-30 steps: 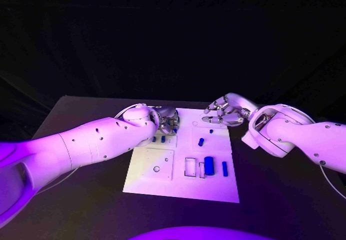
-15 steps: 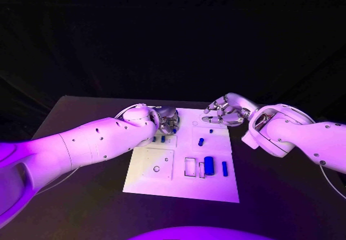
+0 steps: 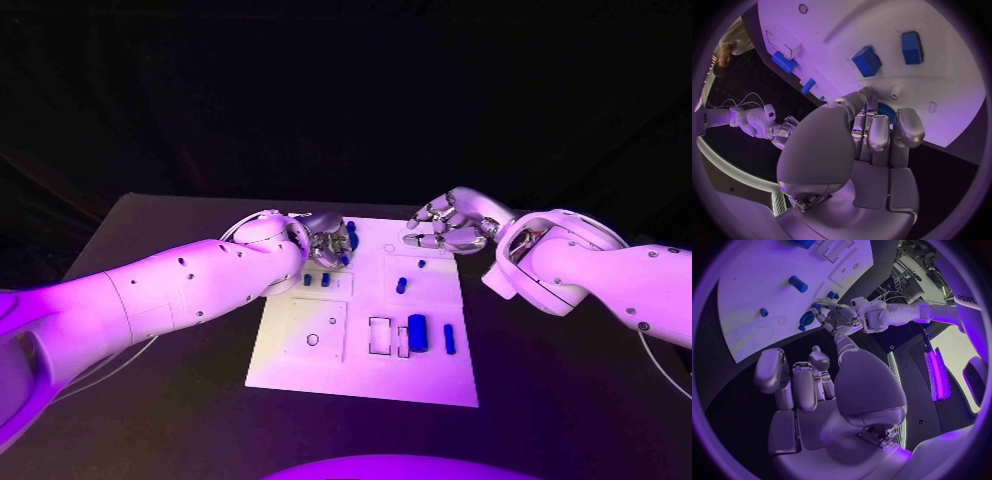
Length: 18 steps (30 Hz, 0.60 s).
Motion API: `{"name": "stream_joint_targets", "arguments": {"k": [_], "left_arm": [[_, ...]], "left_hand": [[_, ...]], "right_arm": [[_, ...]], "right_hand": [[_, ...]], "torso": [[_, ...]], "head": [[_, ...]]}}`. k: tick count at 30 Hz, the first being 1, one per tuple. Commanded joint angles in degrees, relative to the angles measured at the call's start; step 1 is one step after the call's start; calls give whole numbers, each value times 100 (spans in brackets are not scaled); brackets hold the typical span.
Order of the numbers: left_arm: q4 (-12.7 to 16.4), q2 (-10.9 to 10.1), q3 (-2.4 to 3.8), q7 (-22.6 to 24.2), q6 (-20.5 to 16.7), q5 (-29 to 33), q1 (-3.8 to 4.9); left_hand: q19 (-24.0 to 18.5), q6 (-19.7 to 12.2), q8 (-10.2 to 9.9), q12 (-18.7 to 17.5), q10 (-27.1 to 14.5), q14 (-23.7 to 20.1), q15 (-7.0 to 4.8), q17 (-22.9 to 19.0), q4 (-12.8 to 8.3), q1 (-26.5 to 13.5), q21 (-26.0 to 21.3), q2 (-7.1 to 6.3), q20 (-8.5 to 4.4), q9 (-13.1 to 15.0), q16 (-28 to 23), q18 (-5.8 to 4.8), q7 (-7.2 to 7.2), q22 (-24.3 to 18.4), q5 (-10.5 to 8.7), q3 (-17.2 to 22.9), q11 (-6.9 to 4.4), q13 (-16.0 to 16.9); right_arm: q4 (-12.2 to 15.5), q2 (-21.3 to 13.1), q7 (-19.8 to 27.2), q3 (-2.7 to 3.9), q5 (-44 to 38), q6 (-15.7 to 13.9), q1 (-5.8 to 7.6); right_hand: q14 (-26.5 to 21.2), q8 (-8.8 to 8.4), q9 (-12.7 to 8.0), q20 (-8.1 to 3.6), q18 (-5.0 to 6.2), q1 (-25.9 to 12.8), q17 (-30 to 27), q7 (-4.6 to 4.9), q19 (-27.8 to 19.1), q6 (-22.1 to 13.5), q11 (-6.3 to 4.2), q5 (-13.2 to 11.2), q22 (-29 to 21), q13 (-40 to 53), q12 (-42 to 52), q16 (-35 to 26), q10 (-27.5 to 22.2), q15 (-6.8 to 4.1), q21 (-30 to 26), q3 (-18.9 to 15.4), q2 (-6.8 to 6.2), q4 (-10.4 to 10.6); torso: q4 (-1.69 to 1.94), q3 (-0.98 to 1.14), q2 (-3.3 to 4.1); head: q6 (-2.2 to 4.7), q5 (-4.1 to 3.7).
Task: Assemble the parts on the task board
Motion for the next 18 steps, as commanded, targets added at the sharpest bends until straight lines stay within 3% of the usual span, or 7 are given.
{"name": "stream_joint_targets", "arguments": {"k": [1, 12, 18], "left_arm": [[97, -48, 35, 151, -249, 358, 3], [504, -446, 217, 97, -228, 579, 6], [613, -685, 252, 22, -84, 609, 7]], "left_hand": [[35, 41, -28, -41, 57, 55, -3, -27, 22, -94, 18, -13, -3, -2, 20, -59, -8, 5, -32, 10, 0, 8], [34, 60, -58, -98, 84, 49, -6, -71, 40, -203, 15, -47, -9, -9, 7, -58, -18, 2, -36, -8, -4, 9], [44, 60, -62, -105, 86, 48, -6, -74, 41, -213, 26, -52, -10, -11, 7, -61, -19, 20, -36, -10, -4, 9]], "right_arm": [[7, -3, 23, 0, -25, -7, -3], [12, -22, 20, 0, -25, -5, -3], [12, -31, 16, 0, -25, -3, -3]], "right_hand": [[249, 21, 8, 15, 99, 46, -3, -5, -40, -6, -1, 35, -8, 5, 16, -32, 13, -32, -26, -22, 22, -2], [249, 21, 8, 15, 99, 46, -3, -5, -40, -6, -1, 35, -8, 5, 16, -32, 13, -32, -26, -22, 22, -2], [249, 21, 8, 15, 99, 46, -3, -5, -40, -6, -1, 35, -8, 5, 16, -32, 13, -32, -26, -22, 22, -2]], "torso": [[6, 0, -3], [2, -1, 2], [12, -1, 2]], "head": [[17, 0], [55, 1], [51, -22]]}}
